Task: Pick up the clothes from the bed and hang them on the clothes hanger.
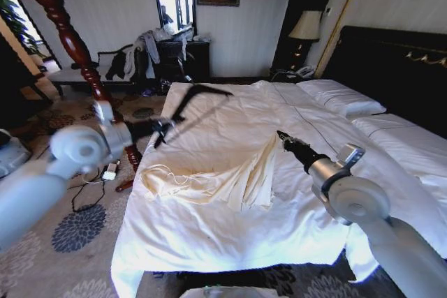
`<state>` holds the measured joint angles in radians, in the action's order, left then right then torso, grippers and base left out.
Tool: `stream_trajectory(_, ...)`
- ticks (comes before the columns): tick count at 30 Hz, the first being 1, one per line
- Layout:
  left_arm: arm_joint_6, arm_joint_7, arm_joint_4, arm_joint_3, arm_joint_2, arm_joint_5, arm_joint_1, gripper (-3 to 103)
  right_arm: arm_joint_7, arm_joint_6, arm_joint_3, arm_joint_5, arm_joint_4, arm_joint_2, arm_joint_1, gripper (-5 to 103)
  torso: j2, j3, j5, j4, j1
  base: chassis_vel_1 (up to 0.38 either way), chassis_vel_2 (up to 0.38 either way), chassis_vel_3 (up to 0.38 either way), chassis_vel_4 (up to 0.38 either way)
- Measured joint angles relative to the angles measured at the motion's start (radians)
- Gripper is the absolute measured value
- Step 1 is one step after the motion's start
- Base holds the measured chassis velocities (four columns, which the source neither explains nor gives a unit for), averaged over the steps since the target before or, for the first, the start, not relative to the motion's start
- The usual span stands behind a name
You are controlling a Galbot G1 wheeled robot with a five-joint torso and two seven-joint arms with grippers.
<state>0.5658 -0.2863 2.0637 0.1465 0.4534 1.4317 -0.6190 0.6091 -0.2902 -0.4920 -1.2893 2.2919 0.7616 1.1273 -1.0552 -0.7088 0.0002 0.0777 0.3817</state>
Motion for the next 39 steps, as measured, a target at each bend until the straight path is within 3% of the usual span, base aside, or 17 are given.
stream_trajectory(1, 0.000, 0.000, 0.000, 0.000, 0.000, 0.000, 0.000, 18, 0.000, 0.000, 0.000, 0.000, 0.000, 0.000, 0.000, 0, 0.000, 0.000, 0.0000, 0.0000, 0.000, 0.000, 0.000, 0.000, 0.000)
stream_trajectory(5, 0.043, -0.093, 0.040, -0.010, 0.004, -0.029, -0.041, 18, 0.029, 0.002, -0.017, -0.006, -0.015, 0.005, -0.006, 0, 0.000, 0.000, -0.0001, 0.0003, 0.000, 0.000, 0.000, 0.000, 0.000)
stream_trajectory(21, 0.056, -0.115, 0.098, 0.001, 0.018, -0.134, -0.183, 18, -0.005, 0.020, -0.045, -0.004, -0.017, 0.001, -0.027, 0, 0.000, 0.000, -0.0002, 0.0002, 0.000, 0.000, 0.000, 0.000, 0.000)
stream_trajectory(33, 0.052, -0.111, 0.058, -0.025, 0.083, -0.192, -0.204, 18, -0.300, 0.234, -0.038, 0.005, 0.004, 0.004, -0.033, 0, 0.000, 0.000, -0.0002, 0.0002, 0.000, 0.000, 0.000, 0.000, 0.000)
stream_trajectory(35, 0.050, -0.109, 0.043, -0.030, 0.115, -0.203, -0.196, 18, -0.374, 0.300, -0.028, 0.010, 0.005, 0.013, -0.034, 0, 0.000, 0.000, -0.0003, 0.0002, 0.000, 0.000, 0.000, 0.000, 0.000)
stream_trajectory(39, 0.049, -0.105, 0.021, -0.030, 0.157, -0.221, -0.193, 18, -0.444, 0.360, -0.020, 0.010, 0.006, 0.020, -0.027, 0, 0.000, 0.000, -0.0002, 0.0002, 0.000, 0.000, 0.000, 0.000, 0.000)
